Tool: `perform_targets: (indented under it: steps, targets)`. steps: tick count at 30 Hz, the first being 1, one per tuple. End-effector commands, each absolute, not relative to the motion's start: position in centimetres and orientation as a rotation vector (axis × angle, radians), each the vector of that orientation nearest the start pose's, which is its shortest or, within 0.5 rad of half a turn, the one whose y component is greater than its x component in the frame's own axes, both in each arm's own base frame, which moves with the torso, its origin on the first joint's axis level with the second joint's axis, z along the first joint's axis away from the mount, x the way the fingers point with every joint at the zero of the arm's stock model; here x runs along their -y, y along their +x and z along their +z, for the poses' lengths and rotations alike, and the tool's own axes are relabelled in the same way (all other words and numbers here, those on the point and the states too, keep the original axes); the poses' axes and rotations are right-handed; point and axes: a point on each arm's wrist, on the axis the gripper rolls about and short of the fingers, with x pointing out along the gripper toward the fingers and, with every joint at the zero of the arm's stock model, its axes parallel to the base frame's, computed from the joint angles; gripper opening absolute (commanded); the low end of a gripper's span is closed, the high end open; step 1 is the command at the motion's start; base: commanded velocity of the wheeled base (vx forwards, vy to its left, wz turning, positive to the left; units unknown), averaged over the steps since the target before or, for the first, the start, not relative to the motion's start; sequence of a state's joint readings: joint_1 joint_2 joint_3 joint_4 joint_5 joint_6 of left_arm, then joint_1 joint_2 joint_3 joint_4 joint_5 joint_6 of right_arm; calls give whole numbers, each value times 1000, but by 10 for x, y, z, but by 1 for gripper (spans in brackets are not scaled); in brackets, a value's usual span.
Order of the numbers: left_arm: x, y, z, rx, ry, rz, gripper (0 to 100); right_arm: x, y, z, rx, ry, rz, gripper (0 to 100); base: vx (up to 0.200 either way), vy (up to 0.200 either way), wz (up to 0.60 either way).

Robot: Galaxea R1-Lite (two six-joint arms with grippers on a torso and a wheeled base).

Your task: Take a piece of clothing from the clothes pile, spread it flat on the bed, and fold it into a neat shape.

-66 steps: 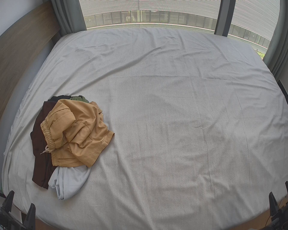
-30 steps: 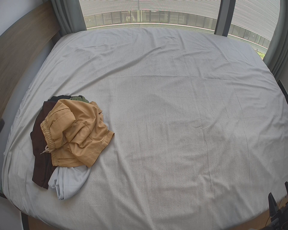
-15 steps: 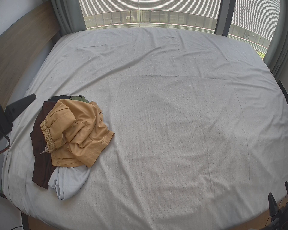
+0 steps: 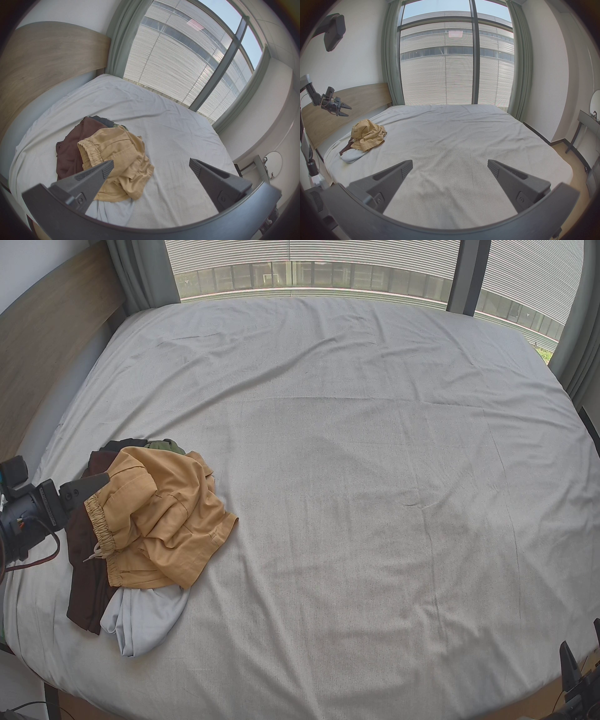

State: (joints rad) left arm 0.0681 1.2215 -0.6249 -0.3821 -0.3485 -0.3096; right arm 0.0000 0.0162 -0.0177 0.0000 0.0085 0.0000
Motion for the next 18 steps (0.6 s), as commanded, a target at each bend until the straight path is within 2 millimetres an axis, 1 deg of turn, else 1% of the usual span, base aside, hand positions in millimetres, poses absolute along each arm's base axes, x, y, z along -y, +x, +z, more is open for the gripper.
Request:
perform_targets:
  steps: [1, 11, 18]
  targets:
    - [-16, 211, 197, -333, -380, -188, 100, 0, -23, 75, 0, 0, 9, 100, 0, 0, 0]
    - [-22, 225, 179, -384, -420, -161, 100, 0, -23, 75, 0, 3, 8, 100, 0, 0, 0]
    - [-30, 226, 174, -400, -447, -121, 100, 0, -23, 75, 0, 3, 8, 100, 0, 0, 0]
